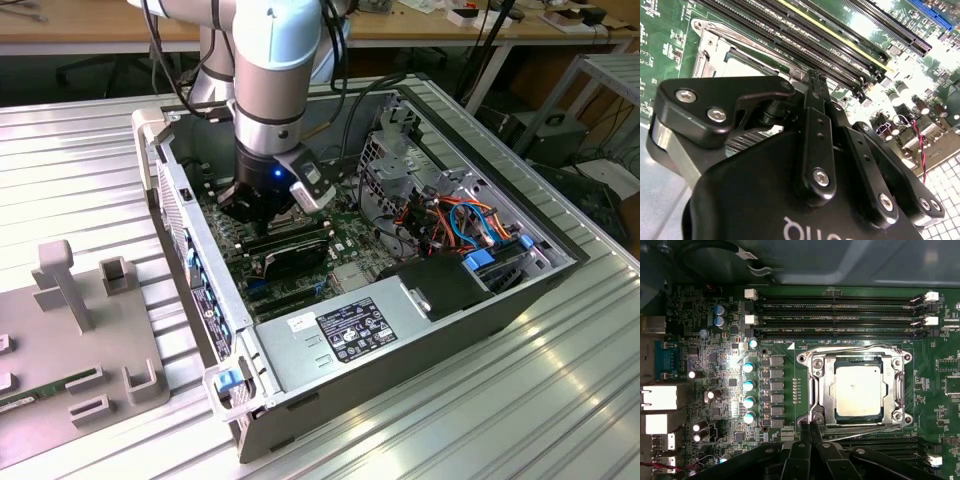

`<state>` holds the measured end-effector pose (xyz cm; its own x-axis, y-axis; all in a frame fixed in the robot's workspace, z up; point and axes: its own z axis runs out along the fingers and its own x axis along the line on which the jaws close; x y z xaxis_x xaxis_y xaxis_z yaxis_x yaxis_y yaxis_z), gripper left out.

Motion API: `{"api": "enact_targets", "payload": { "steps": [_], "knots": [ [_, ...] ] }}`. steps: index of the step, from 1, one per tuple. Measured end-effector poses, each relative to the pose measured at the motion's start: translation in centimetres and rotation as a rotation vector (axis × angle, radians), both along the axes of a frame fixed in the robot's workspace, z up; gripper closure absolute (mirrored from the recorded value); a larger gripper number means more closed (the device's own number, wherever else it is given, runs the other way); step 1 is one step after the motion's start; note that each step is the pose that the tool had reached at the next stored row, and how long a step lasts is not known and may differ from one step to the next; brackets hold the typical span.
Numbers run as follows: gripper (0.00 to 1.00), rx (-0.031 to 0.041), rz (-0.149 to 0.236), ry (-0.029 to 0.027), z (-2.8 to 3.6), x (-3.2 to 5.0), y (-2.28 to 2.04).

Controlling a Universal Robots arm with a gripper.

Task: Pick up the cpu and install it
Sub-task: 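Install the second cpu locking lever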

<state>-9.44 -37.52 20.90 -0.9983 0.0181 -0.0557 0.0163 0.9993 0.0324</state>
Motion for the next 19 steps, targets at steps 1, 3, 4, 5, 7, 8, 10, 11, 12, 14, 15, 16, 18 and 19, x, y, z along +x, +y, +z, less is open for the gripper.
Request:
{"api": "enact_targets", "payload": {
  "steps": [1,3,4,5,7,8,10,11,12,14,15,16,18,19],
  "knots": [
    [0.89,0.0006,0.000,0.0000,-0.05,-0.01,-0.01],
    [0.89,0.0023,0.000,-0.0001,-0.15,-0.01,0.01],
    [0.89,0.0030,0.000,-0.0001,-0.21,0.00,0.04],
    [0.89,0.0036,0.000,-0.0001,-0.25,0.00,0.08],
    [0.89,0.0040,0.000,-0.0001,-0.29,-0.01,0.28],
    [0.89,0.0084,0.000,-0.0029,-0.31,-0.05,0.37],
    [0.89,0.0190,0.000,-0.0100,-0.39,-0.22,0.39],
    [0.89,0.0205,0.000,-0.0113,-0.40,-0.26,0.39],
    [0.89,0.0215,0.000,-0.0122,-0.41,-0.29,0.39],
    [0.89,0.0244,0.000,-0.0152,-0.46,-0.43,0.39],
    [0.89,0.0247,0.000,-0.0156,-0.46,-0.46,0.39],
    [0.89,0.0248,0.000,-0.0160,-0.47,-0.48,0.39],
    [0.89,0.0249,0.000,-0.0166,-0.47,-0.54,0.39],
    [0.89,0.0249,0.000,-0.0168,-0.47,-0.56,0.39]
  ]
}}
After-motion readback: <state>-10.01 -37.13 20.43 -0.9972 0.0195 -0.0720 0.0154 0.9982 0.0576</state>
